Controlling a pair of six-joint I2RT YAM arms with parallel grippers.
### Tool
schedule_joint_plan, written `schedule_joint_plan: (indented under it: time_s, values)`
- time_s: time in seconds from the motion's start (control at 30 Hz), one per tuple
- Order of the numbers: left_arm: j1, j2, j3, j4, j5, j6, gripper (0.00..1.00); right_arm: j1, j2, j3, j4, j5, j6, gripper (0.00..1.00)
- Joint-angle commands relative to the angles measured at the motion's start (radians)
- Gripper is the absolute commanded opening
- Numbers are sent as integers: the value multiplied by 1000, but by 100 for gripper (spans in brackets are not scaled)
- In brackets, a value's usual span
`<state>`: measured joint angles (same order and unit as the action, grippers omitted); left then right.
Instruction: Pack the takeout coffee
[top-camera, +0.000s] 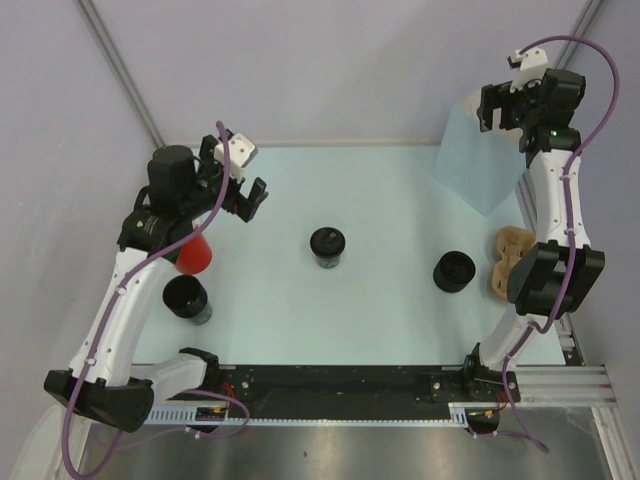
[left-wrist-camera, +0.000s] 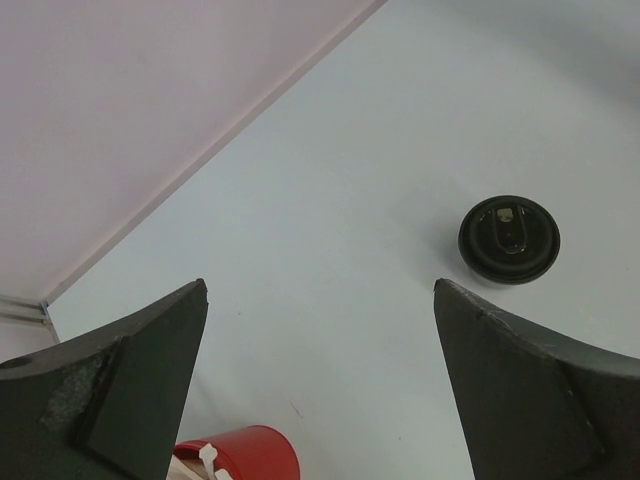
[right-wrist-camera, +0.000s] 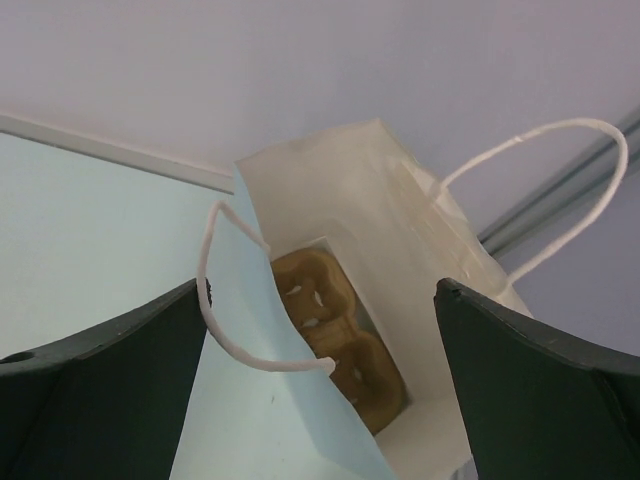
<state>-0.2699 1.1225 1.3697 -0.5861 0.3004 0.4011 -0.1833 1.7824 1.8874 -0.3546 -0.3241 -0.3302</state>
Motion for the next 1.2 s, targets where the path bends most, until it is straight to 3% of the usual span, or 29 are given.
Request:
schedule_joint_plan:
  time_s: [0.0,0.13,0.2,0.33,0.7,1.03,1.17]
  values:
    - [1,3,-3,29,19,-4,99,8,18,61,-8,-96,-18,98]
    - [1,7,-8,35,17,-2,99,42,22,68,17,-78,-21,93]
    - [1,7,-14,37,14,-4,100,57,23,76,13,-73,-17,85]
    - [1,10,-23,45,19,-1,99,74,17,75,3,-69,-9,56]
    - [0,17,-18,39,42,-5,99,105,-1,69,-4,60,-27,45]
    - [0,25,-15,37,51,-7,100,156,-17,42,3,111,-63,4]
    - [0,25,-17,37,57,-8,99,180,-9,52,9,126,-70,0]
